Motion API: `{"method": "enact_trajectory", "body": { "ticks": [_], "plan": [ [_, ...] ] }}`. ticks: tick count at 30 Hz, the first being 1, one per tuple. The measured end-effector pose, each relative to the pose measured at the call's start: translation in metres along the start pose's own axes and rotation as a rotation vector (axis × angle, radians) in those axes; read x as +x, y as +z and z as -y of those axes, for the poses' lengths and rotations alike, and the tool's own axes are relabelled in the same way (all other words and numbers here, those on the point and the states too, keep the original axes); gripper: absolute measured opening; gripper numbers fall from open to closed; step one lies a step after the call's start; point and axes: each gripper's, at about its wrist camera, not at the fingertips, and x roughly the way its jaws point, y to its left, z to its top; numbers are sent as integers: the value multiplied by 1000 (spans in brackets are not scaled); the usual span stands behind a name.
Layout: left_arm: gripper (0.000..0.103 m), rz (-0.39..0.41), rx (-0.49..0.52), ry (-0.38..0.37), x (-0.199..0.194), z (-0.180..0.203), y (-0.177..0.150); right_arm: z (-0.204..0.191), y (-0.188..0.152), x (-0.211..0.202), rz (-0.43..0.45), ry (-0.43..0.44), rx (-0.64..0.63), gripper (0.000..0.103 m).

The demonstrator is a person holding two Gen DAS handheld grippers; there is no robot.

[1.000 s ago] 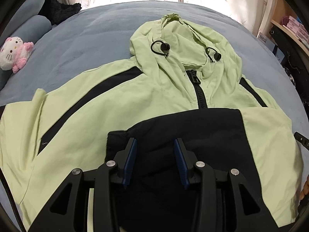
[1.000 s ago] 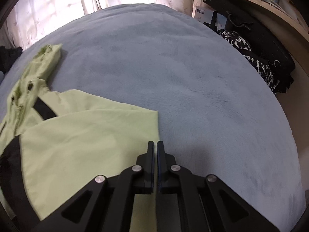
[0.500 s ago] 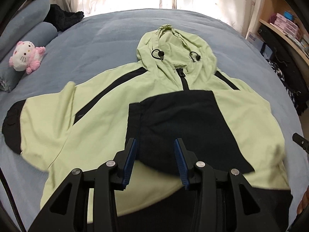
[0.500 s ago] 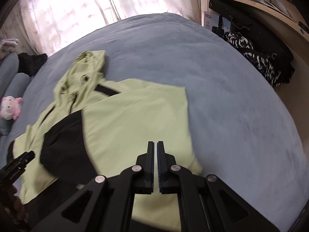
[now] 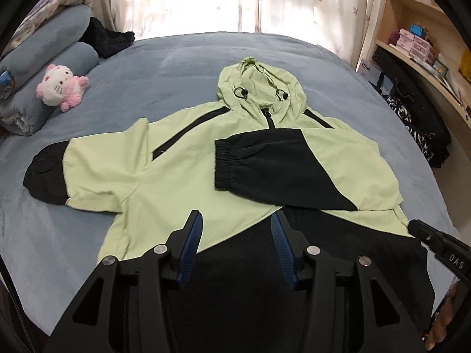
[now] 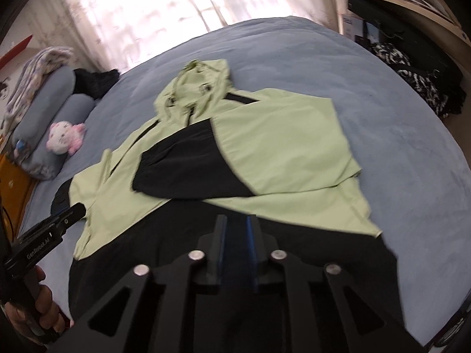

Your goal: Fold large clothes

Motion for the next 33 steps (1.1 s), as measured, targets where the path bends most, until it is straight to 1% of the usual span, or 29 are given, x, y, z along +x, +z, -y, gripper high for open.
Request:
{"method": "enact_trajectory", "body": {
  "ticks": [2, 5, 7, 10, 12, 14, 16, 18, 22, 27, 33],
  "plan": [
    [48, 11, -6, -2, -10, -10, -5, -14, -5, -4, 4, 12, -24, 22],
    [52, 35, -21, 14, -24, -31, -12, -40, -10, -10, 10, 31, -66, 22],
    [54, 45, -42, 40, -31, -49, -18, -58, -12, -12, 11, 51, -92, 22],
    [54, 47, -84, 50, -35, -78, -23, -84, -15, -14, 12, 72, -127, 23],
    [56, 48, -114, 60, -36, -98, -26, -104, -17, -15, 21, 81, -156, 23],
    [64, 56, -140, 76, -38, -121, -28, -119, -18, -15, 29, 88, -177, 23],
    [66, 62, -155, 92, -38, -139, -30, -138, -18, -14, 42, 93, -199, 23],
    [67, 55, -171, 102, -37, -160, -31, -157, -19, -11, 59, 88, -223, 23],
    [67, 28, -230, 97, -30, -203, -31, -194, -21, 1, 83, 86, -262, 23],
    [67, 7, -286, 92, -18, -247, -34, -237, -24, 24, 80, 88, -313, 23],
    [67, -24, -374, 33, 9, -296, -35, -288, -29, 62, 54, 93, -375, 23]
  ]
}}
